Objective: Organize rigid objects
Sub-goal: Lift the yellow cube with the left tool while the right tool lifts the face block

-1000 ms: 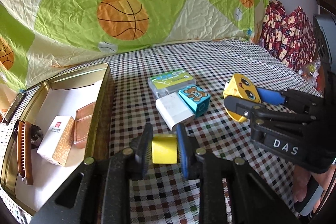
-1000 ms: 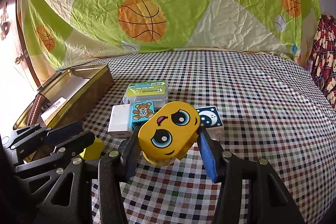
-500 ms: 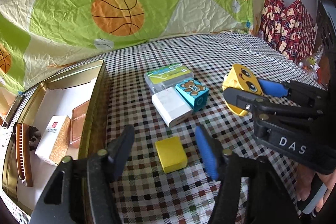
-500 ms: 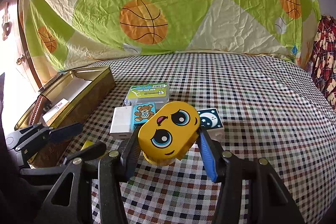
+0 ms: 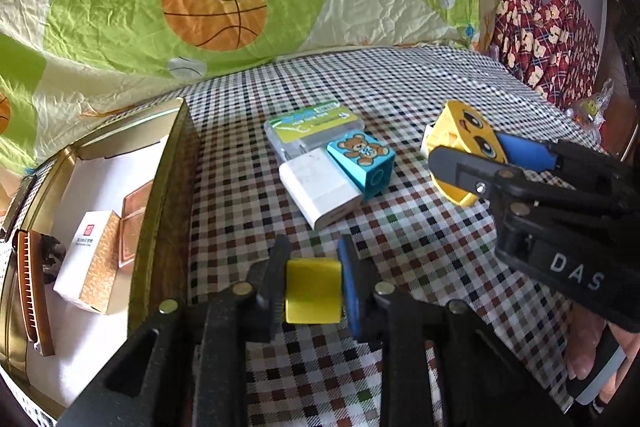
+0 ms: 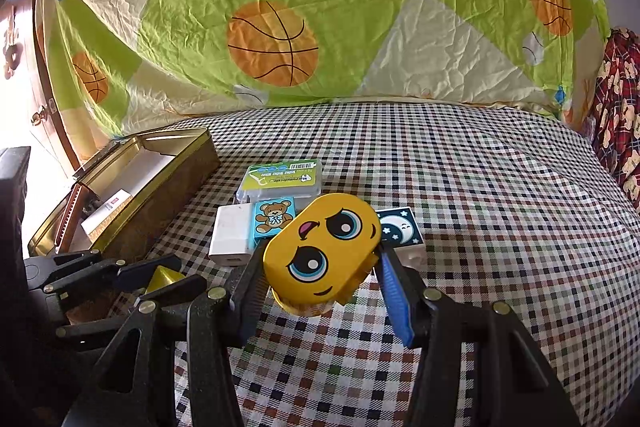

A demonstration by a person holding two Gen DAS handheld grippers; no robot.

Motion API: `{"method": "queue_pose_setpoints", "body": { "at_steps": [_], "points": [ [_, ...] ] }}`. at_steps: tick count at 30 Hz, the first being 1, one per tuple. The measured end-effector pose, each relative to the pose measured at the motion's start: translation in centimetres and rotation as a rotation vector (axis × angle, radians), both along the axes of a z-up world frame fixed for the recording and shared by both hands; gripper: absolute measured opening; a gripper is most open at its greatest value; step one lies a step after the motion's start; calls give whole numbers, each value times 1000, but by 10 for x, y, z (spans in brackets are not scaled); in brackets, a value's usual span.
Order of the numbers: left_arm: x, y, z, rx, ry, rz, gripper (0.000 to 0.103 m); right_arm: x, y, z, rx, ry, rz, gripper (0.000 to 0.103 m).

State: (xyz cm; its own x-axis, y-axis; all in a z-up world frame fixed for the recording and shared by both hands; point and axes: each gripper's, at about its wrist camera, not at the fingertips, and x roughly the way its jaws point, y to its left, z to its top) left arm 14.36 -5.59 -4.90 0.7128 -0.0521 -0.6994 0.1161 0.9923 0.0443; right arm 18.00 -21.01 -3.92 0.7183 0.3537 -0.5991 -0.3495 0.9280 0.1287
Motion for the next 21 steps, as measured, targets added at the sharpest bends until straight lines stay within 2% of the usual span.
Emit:
{"method": "queue_pose_setpoints", "body": {
  "at_steps": [9, 21],
  "points": [
    [-11, 6, 13, 3, -105, 50, 23, -2, 0, 3, 3, -12, 4, 54],
    [-24, 10, 24, -5, -212, 100, 23, -15, 0, 9, 9, -78, 14, 54]
  ]
}}
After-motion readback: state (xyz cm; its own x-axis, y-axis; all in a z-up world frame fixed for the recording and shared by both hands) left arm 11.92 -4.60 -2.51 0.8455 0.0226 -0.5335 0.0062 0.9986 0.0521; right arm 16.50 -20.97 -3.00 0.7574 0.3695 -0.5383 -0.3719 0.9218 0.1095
